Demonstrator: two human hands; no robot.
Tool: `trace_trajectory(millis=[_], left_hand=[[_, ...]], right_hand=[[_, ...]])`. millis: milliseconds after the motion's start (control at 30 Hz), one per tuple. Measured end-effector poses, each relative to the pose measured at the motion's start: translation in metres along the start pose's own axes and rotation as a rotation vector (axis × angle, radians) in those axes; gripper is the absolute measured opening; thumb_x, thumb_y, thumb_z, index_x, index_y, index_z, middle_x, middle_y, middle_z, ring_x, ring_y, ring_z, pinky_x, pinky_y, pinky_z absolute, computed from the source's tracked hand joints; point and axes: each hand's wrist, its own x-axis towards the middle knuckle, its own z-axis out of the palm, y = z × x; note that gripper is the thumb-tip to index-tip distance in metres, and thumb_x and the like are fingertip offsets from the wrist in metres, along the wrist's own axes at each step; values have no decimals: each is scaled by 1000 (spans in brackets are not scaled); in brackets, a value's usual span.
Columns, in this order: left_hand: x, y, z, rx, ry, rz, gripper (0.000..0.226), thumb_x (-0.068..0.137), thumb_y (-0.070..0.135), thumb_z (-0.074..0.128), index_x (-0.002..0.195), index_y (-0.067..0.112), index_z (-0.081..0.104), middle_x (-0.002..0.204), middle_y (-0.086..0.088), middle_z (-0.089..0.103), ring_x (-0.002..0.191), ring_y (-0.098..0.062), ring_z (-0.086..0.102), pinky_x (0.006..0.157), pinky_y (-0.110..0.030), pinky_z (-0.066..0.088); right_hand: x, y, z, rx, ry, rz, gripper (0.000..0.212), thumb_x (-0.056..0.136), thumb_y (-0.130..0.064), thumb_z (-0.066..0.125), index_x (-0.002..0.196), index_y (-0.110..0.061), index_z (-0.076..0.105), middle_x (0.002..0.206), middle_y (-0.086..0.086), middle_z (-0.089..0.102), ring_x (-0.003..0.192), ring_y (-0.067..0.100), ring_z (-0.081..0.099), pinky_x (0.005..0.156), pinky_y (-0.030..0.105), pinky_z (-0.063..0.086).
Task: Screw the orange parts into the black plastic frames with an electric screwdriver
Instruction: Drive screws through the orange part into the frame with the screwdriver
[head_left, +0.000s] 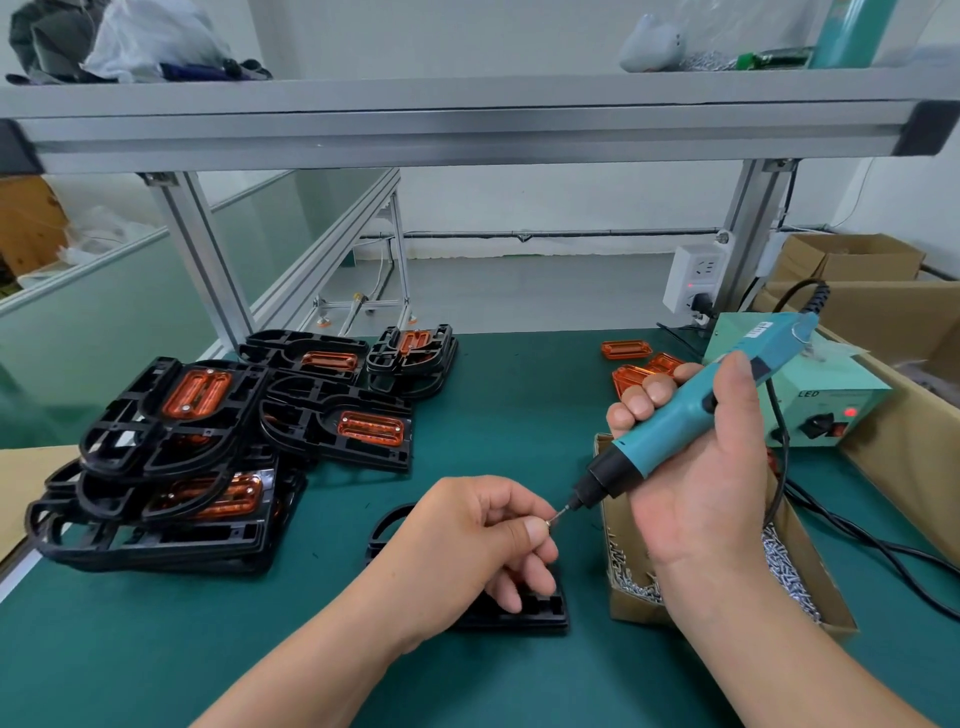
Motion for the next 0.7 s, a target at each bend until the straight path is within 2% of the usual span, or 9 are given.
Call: trace_trajectory(millis=[100, 167, 400, 567, 700], left_hand=[[0, 2, -1, 108, 22, 15, 18, 100, 11, 61, 92, 19, 75, 78, -6, 74, 53, -18, 55, 46, -22, 43], [-1, 3, -1, 116, 19, -5, 18, 100, 14, 61, 89, 22, 73, 76, -2, 72, 54, -15, 47, 45, -22, 36], [-2, 4, -1, 88, 35, -46, 12, 99, 11, 62, 91, 15, 71, 75, -2, 71, 54, -12, 45, 45, -22, 32], [-2, 1, 1, 110, 51, -12, 17, 97, 14, 63, 86, 23, 72, 76, -2, 73, 54, -14, 46, 45, -21, 35], [-1, 2, 2, 93, 20, -1, 9, 90, 23, 64, 88, 24, 73, 76, -1, 72, 53, -13, 45, 45, -21, 35]], right_hand=[[0, -1, 0, 7, -5, -2, 32, 105, -48, 61, 97, -18, 56, 83, 2, 51, 73, 19, 50, 70, 31, 51], [-1, 0, 0, 1, 3, 0, 32, 104, -49, 61, 97, -18, 56, 83, 2, 51, 74, 19, 51, 71, 31, 51], [-2, 5, 0, -29, 48, 20, 34, 102, -50, 63, 91, -19, 58, 80, 3, 53, 72, 19, 53, 71, 32, 53], [1, 8, -1, -12, 84, 32, 36, 103, -53, 62, 92, -19, 56, 78, 2, 51, 68, 18, 52, 67, 31, 52], [3, 8, -2, -6, 95, 25, 37, 103, -53, 63, 90, -19, 55, 78, 2, 51, 66, 17, 51, 64, 29, 51]])
